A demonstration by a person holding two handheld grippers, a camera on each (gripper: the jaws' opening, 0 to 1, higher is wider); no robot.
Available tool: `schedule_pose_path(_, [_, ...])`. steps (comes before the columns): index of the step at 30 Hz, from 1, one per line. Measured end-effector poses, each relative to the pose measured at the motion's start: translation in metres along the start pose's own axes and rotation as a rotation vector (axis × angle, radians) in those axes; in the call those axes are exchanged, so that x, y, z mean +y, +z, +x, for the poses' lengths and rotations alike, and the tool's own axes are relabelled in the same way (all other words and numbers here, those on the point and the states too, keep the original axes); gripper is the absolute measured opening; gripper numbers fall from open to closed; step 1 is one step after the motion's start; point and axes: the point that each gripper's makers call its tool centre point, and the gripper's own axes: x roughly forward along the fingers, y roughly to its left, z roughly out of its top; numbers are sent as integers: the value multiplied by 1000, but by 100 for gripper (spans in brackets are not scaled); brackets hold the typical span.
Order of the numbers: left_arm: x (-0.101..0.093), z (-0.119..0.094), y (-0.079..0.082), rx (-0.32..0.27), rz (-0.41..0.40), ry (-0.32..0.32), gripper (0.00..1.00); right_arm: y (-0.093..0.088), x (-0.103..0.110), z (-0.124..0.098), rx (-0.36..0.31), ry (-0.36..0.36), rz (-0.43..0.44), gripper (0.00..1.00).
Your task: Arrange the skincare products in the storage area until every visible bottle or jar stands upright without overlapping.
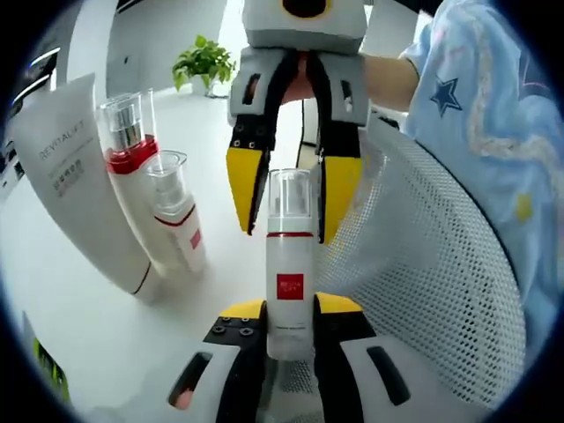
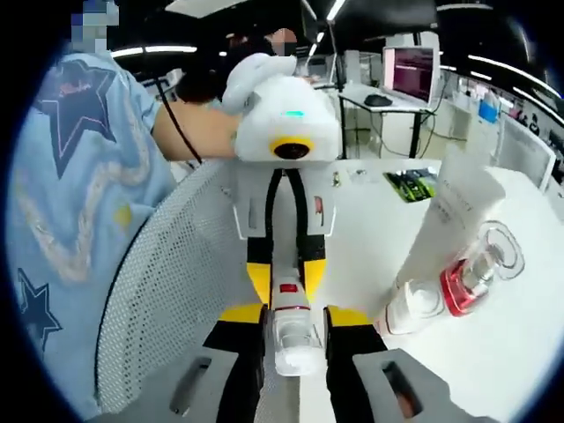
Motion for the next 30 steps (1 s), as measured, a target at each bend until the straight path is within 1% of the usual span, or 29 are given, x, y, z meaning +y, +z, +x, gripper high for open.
schedule_pose_path(1, [1, -1, 0, -2, -1, 8, 21, 0, -2, -4, -21, -6, 26, 28])
schedule_pose_path(3, [3, -4, 2, -14, -5, 16, 21, -2, -9, -16, -67, -35, 85, 31])
schedule_pose_path(5, [6, -6, 5, -33, -13, 31, 21, -5, -15, -23, -86, -61, 126, 28])
schedule_pose_path(6, [8, -8, 7, -46, -20, 37, 21, -7, -18, -26, -107, -72, 158, 27])
schedule_pose_path(7, [10, -9, 9, -53, -22, 44, 21, -9, -18, -27, -115, -71, 182, 25])
schedule_pose_path(11, [14, -12, 14, -91, -38, 55, 21, -16, -16, -23, -145, -42, 254, 20])
schedule_pose_path(14, [18, -14, 18, -112, -44, 78, 21, -16, -14, -16, -173, -25, 359, 22])
schedule_pose_path(17, [23, -19, 21, -133, -34, 122, 21, -7, -18, -10, -227, -48, 457, 23])
schedule_pose_path(18, [24, -21, 22, -137, -30, 134, 21, -2, -19, -9, -250, -54, 482, 23])
schedule_pose_path(19, [24, -21, 22, -139, -26, 139, 21, -1, -19, -9, -259, -55, 491, 23])
schedule_pose_path(20, [26, -22, 24, -144, -18, 149, 21, 6, -22, -8, -294, -62, 574, 22])
schedule_pose_path(21, [28, -23, 24, -146, -17, 164, 21, 9, -24, -7, -312, -64, 612, 22])
schedule_pose_path(22, [30, -23, 24, -145, -17, 174, 21, 14, -26, -7, -343, -64, 678, 20])
schedule_pose_path(23, [31, -24, 24, -144, -17, 181, 21, 15, -27, -7, -353, -67, 700, 18])
schedule_pose_path(24, [34, -25, 24, -143, -18, 193, 21, 18, -31, -7, -393, -71, 750, 15])
schedule_pose_path(26, [36, -26, 24, -144, -18, 210, 22, 20, -35, -6, -422, -89, 827, 14])
schedule_pose_path(27, [36, -26, 25, -145, -16, 216, 22, 21, -36, -5, -429, -101, 834, 15])
schedule_pose_path(29, [36, -25, 24, -139, -13, 223, 22, 19, -40, -4, -434, -136, 875, 14])
schedule_pose_path(30, [38, -24, 22, -125, -4, 235, 22, 20, -40, -3, -443, -145, 884, 14])
